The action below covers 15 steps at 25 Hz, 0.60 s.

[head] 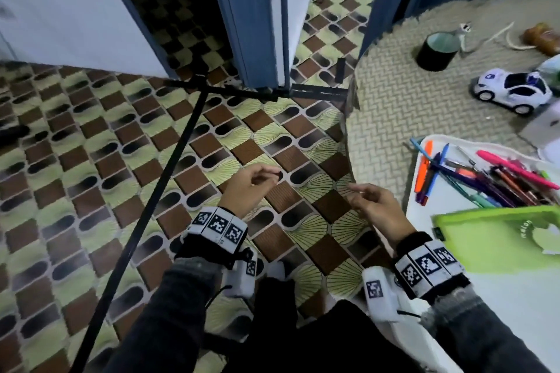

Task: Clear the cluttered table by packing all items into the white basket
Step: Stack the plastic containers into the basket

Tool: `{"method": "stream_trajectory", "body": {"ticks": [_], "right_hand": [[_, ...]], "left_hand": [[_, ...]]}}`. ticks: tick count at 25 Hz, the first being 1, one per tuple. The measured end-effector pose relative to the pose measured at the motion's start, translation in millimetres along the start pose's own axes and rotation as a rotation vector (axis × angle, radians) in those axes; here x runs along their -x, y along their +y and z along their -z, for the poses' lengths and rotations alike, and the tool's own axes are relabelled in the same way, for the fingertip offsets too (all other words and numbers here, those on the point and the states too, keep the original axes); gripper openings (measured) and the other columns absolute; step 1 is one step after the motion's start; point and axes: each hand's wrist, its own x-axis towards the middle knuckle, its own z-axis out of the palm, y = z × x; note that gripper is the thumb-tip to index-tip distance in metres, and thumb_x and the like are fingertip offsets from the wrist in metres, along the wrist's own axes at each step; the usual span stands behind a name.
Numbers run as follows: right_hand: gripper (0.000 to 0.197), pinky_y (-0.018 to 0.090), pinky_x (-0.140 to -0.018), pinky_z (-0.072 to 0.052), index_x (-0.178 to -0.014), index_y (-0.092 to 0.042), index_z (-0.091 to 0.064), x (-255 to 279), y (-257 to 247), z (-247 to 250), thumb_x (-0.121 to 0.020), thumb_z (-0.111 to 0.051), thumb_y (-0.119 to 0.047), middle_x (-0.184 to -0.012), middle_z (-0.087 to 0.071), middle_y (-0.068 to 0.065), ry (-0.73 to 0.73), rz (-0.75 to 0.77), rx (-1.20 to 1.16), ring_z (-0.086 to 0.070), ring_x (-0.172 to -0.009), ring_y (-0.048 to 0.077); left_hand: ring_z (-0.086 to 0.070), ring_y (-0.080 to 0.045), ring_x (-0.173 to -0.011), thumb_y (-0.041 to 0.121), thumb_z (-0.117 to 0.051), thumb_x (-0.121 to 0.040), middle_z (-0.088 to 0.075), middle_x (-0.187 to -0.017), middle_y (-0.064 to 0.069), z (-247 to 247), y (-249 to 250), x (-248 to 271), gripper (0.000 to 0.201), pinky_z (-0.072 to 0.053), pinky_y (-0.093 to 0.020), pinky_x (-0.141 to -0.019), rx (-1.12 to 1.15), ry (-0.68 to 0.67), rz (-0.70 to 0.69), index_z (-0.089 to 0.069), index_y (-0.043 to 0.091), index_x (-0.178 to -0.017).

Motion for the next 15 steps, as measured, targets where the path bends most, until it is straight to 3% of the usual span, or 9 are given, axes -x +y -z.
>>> {"method": "stream_trajectory", "body": {"ticks": [6, 11, 15], "right_hand": [[0.025, 0.018, -0.06, -0.043, -0.114, -0.004, -0.061, -40, -25, -3, -0.09, -0.058, 0.0, -0.092, -0.06, 0.014, 0.305, -0.05, -0.191, -0.054, -0.072, 0.014], [0.025, 0.022, -0.06, -0.041, -0.114, -0.005, -0.061, -57, -24, 23, -0.09, -0.057, 0.0, -0.092, -0.061, 0.013, 0.469, -0.08, -0.27, -0.053, -0.072, 0.016], [0.025, 0.018, -0.061, -0.042, -0.113, -0.002, -0.061, -71, -22, 52, -0.089, -0.057, 0.002, -0.091, -0.064, 0.012, 0.613, -0.084, -0.356, -0.055, -0.072, 0.014]], "left_hand": [[-0.062, 0.0, -0.081, 0.011, -0.061, -0.091, -0.068, -0.094, -0.001, 2, 39, -114, 0.016, -0.048, -0.012, -0.077, -0.046, -0.291, -0.108, -0.066, 0.013, -0.106], [-0.06, -0.013, -0.093, 0.005, -0.06, -0.091, -0.067, -0.106, -0.013, -42, 76, -177, 0.022, -0.045, -0.009, -0.077, -0.077, -0.509, -0.192, -0.063, 0.006, -0.113], [-0.059, -0.014, -0.095, 0.005, -0.06, -0.091, -0.065, -0.105, -0.008, -87, 110, -213, 0.026, -0.047, -0.01, -0.077, -0.091, -0.651, -0.218, -0.062, 0.003, -0.116]]}}
